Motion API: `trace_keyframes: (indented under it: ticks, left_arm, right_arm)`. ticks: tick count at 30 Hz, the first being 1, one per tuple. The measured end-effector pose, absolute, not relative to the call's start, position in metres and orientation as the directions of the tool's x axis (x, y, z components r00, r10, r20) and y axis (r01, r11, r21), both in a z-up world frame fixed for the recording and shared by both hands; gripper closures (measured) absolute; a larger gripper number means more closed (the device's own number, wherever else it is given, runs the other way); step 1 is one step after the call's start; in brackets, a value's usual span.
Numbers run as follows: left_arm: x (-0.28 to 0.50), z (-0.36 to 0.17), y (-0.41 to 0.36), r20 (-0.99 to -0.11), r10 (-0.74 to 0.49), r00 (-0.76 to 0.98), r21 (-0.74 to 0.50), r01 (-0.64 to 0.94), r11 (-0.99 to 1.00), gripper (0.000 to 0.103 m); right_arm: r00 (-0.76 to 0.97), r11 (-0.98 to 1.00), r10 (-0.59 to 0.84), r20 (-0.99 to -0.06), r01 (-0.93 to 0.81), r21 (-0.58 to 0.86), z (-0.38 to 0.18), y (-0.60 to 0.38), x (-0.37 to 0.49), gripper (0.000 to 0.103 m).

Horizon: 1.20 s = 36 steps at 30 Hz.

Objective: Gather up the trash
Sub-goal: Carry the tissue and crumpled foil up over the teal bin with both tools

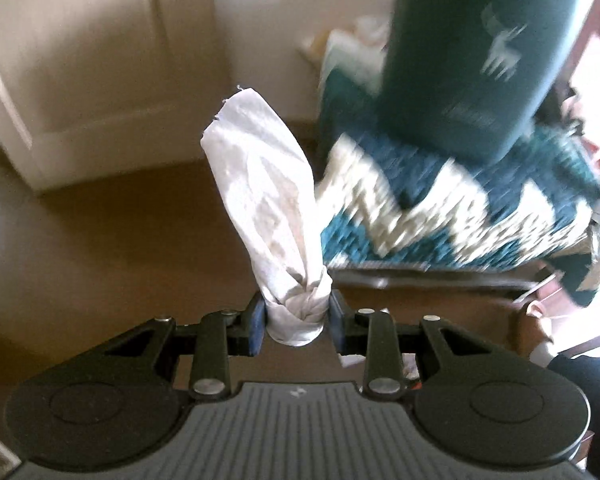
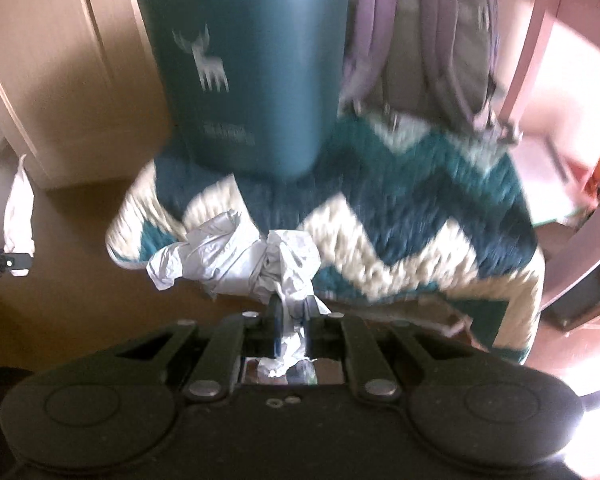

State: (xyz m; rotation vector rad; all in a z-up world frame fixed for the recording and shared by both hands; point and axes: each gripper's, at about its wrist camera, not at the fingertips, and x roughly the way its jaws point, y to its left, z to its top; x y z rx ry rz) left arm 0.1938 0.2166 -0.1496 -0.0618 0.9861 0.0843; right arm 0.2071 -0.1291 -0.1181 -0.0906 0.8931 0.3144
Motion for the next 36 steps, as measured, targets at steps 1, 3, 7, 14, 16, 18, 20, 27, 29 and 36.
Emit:
trace_keyframes:
  ticks: [1, 3, 7, 14, 16, 18, 20, 27, 29, 36]
  left_arm:
    - [0.194, -0.137, 0.212, -0.825, 0.043, 0.564, -0.008, -0.088, 0.996, 0.072]
    - [0.196, -0.115, 0.201, -0.805, 0.038, 0.593, -0.006, -0.071, 0.997, 0.072]
    - [0.205, -0.072, 0.178, -0.767, 0.017, 0.642, -0.004, -0.031, 1.0, 0.072]
    - [0.229, -0.002, 0.141, -0.694, -0.03, 0.719, 0.001, 0.042, 0.999, 0.072]
    - [0.236, 0.017, 0.131, -0.672, -0.032, 0.74, 0.019, 0.06, 0.998, 0.072]
    - [0.245, 0.033, 0.122, -0.654, -0.04, 0.756, 0.023, 0.073, 0.997, 0.072]
    - [0.255, 0.045, 0.116, -0.642, -0.051, 0.765, 0.02, 0.083, 0.996, 0.072]
    - [0.305, 0.074, 0.097, -0.625, -0.105, 0.774, -0.037, 0.105, 0.994, 0.072]
    - [0.32, 0.076, 0.093, -0.626, -0.112, 0.771, -0.049, 0.105, 0.993, 0.072]
    - [0.369, 0.081, 0.084, -0.638, -0.127, 0.76, -0.077, 0.101, 0.992, 0.072]
  right_arm:
    - [0.6, 0.949, 0.238, -0.764, -0.309, 0.052, -0.107, -0.129, 0.206, 0.095]
    - [0.627, 0.946, 0.253, -0.737, -0.319, 0.054, -0.085, -0.129, 0.205, 0.095]
    - [0.687, 0.945, 0.261, -0.678, -0.326, 0.032, -0.046, -0.128, 0.205, 0.095]
    - [0.77, 0.945, 0.264, -0.581, -0.327, -0.005, 0.016, -0.122, 0.215, 0.095]
    - [0.789, 0.948, 0.257, -0.558, -0.319, -0.014, 0.03, -0.12, 0.222, 0.095]
    - [0.801, 0.95, 0.254, -0.543, -0.312, -0.015, 0.041, -0.119, 0.229, 0.095]
    - [0.812, 0.954, 0.251, -0.527, -0.301, -0.01, 0.052, -0.118, 0.239, 0.095]
    - [0.851, 0.967, 0.189, -0.489, -0.248, -0.059, 0.081, -0.106, 0.277, 0.095]
    - [0.856, 0.971, 0.165, -0.491, -0.228, -0.071, 0.084, -0.101, 0.29, 0.095]
    - [0.851, 0.974, 0.099, -0.515, -0.189, -0.126, 0.081, -0.083, 0.338, 0.094]
